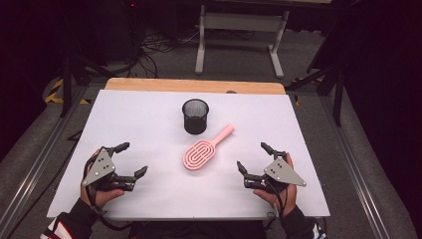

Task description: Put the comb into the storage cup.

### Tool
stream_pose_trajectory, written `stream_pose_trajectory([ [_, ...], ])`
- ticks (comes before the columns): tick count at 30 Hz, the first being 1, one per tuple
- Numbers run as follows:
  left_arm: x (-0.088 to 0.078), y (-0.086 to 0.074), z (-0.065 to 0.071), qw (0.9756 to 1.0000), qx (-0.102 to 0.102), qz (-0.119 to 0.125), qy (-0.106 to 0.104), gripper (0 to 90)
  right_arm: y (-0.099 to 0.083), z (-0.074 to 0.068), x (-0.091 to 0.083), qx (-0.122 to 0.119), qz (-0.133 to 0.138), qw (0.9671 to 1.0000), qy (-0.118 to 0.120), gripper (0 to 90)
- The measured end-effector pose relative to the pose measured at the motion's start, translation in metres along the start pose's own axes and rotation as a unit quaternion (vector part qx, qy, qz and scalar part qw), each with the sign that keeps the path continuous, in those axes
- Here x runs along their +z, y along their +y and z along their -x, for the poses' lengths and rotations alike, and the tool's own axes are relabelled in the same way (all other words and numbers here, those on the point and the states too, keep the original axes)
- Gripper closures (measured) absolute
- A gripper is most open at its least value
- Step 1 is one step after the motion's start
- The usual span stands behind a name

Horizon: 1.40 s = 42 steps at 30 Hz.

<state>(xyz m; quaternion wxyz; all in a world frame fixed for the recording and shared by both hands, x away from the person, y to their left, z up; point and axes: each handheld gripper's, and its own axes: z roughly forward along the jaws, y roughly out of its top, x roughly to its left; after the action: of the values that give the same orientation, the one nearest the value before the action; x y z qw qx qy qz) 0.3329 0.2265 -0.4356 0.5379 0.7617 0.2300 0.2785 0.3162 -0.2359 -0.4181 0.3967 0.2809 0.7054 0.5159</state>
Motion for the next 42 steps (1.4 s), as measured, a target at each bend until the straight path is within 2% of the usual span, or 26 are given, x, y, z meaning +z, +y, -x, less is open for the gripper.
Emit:
stream_pose_trajectory([
  [4, 0.002, -0.001, -0.001, 1.0000, -0.003, -0.001, 0.000, 8.2, -0.003, 0.001, 0.000, 0.000, -0.009, 1.0000, -0.003, 9.3],
  [10, 0.001, -0.003, 0.001, 1.0000, 0.004, -0.003, 0.001, 8.3, -0.003, 0.007, 0.003, 0.013, -0.017, 0.9997, -0.011, 11.1],
  [11, 0.000, -0.003, 0.000, 1.0000, -0.003, 0.000, 0.000, 8.2, -0.002, 0.010, 0.005, 0.018, -0.020, 0.9996, -0.010, 12.5],
  [13, 0.000, -0.003, 0.000, 1.0000, -0.003, 0.000, -0.001, 8.2, -0.002, 0.013, 0.007, 0.021, -0.024, 0.9994, -0.012, 13.6],
  [22, 0.002, -0.005, 0.000, 1.0000, 0.000, -0.006, -0.005, 7.6, 0.007, 0.023, 0.016, 0.040, -0.017, 0.9990, -0.011, 16.8],
  [32, 0.005, -0.005, 0.003, 0.9999, 0.003, -0.010, -0.008, 7.6, 0.015, 0.030, 0.024, 0.048, -0.012, 0.9987, -0.014, 17.9],
  [38, 0.009, -0.006, 0.004, 0.9997, 0.010, -0.020, -0.006, 7.7, 0.018, 0.036, 0.028, 0.051, -0.005, 0.9986, -0.012, 29.8],
  [40, 0.008, -0.006, 0.004, 0.9998, 0.007, -0.018, -0.007, 7.7, 0.020, 0.039, 0.031, 0.054, -0.004, 0.9985, -0.008, 38.7],
  [42, 0.008, -0.006, 0.004, 0.9998, 0.009, -0.017, -0.006, 7.8, 0.022, 0.040, 0.035, 0.056, -0.012, 0.9983, -0.007, 43.6],
])
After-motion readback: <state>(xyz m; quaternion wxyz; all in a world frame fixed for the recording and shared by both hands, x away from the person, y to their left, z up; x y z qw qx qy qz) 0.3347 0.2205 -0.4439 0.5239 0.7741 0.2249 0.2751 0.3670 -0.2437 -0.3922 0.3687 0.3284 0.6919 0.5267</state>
